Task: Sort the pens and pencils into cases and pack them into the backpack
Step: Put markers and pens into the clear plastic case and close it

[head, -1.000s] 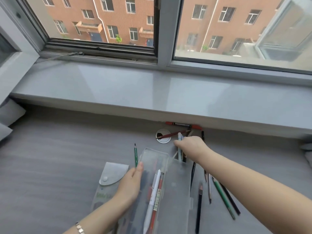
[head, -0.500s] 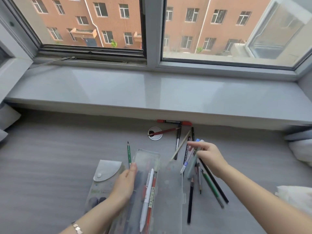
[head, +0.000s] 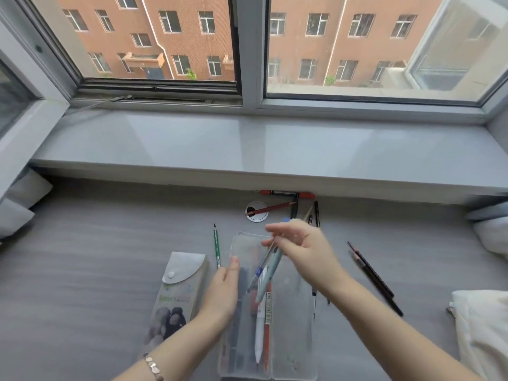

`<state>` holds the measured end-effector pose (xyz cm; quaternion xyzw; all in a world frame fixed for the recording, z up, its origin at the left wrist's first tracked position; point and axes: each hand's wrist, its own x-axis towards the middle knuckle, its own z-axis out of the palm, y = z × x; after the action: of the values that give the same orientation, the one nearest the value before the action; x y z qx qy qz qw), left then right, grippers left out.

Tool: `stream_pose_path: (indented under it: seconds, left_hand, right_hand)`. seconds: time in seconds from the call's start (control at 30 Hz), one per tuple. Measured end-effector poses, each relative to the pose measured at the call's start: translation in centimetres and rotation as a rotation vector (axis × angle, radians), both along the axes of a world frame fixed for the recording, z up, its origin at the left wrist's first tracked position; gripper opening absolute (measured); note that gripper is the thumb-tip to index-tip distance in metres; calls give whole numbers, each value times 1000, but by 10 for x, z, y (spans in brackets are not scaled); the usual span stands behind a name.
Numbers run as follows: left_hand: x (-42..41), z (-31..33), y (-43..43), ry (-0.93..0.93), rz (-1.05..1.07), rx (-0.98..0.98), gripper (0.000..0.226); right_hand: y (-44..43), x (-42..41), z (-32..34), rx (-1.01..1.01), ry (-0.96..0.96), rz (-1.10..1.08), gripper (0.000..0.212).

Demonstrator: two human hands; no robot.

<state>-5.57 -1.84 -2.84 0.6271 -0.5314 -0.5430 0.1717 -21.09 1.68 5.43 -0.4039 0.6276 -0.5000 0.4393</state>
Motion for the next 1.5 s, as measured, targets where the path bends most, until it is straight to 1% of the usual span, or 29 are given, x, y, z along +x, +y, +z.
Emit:
stream_pose_path:
  seconds: [0.03, 0.1, 0.13, 0.2, 0.23, 0.3, 0.33, 0.4, 0.5, 0.6, 0.63, 0.67, 0.7, 0.73, 0.77, 0.83, 0.87, 0.9, 0.93, 1.03, 1.1, 1.17, 1.27, 1.33, 1.43, 1.5]
  left_hand:
    - [-2, 2, 1, 19, -1, 4, 54]
    - [-5, 6, 4, 77, -20, 22, 49]
    - [-6, 7, 5, 101, -24, 31, 42]
    - [-7, 9, 7, 135, -20, 42, 29]
    - [-8, 10, 7, 139, -15, 41, 27]
    - [-9, 10, 8, 119, -2, 32, 28]
    - [-9, 10, 9, 99, 6, 29, 32]
    - [-12, 12, 9, 73, 7, 20, 39]
    - [-18, 13, 7, 44, -2, 12, 41]
    - [-22, 11, 2, 31, 12, 19, 42]
    - [-23, 9, -1, 25, 15, 19, 42]
    - [-24, 9, -5, 22, 11, 19, 42]
    - [-26, 9, -8, 15, -2, 20, 43]
    - [-27, 9, -10, 0, -23, 21, 44]
    - [-27, 8, -13, -20, -48, 20, 42]
    - [-27, 6, -18, -50, -89, 22, 38]
    - [-28, 6, -20, -60, -105, 29, 37]
    - [-28, 5, -23, -64, -117, 35, 36]
    - [-29, 4, -26, -61, -118, 39, 36]
    - [-31, 2, -36, -71, -110, 37, 41]
    - [-32, 2, -43, -66, -97, 32, 41]
    - [-31, 2, -48, -70, -97, 24, 42]
    - [-27, 0, -56, -81, -92, 18, 45]
    - [-23, -1, -60, -77, -87, 36, 46]
    - [-18, -2, -63, -89, -88, 42, 45]
    - [-14, -3, -63, -85, -87, 40, 43]
  right_hand:
    - [2, 7, -5, 54, 79, 59, 27]
    - [8, 16, -15, 147, 140, 204, 41]
    - [11, 18, -19, 159, 174, 274, 49]
    - [15, 19, -28, 135, 361, 367, 59]
    - [16, 19, -32, 100, 487, 389, 59]
    - [19, 17, -38, -18, 706, 381, 51]
    - [20, 18, -41, -61, 787, 383, 46]
    - [22, 18, -44, -105, 869, 389, 41]
    - [24, 14, -47, -114, 939, 383, 42]
    - [23, 12, -46, -95, 989, 490, 47]
    - [21, 10, -45, -80, 984, 547, 49]
    - [19, 7, -44, -57, 940, 585, 49]
    - [14, 2, -43, -34, 852, 577, 46]
    - [7, -3, -41, -17, 748, 510, 39]
    - [-3, -11, -40, -14, 674, 383, 31]
    - [-28, -32, -43, 32, 634, 76, 20]
    - [-41, -42, -45, 110, 638, -32, 21]
    - [-54, -51, -48, 206, 649, -90, 22]
    - [-68, -59, -51, 303, 670, -101, 23]
    - [-94, -66, -63, 545, 811, 1, 25]
    - [-103, -63, -71, 661, 867, 51, 30]
    - [-106, -63, -79, 729, 856, 41, 37]
    - [-108, -64, -88, 744, 805, 8, 34]
    - [-110, -64, -90, 692, 837, 44, 32]
    - [-116, -66, -91, 603, 1003, 89, 38]
    - [-121, -72, -91, 624, 1162, 125, 43]
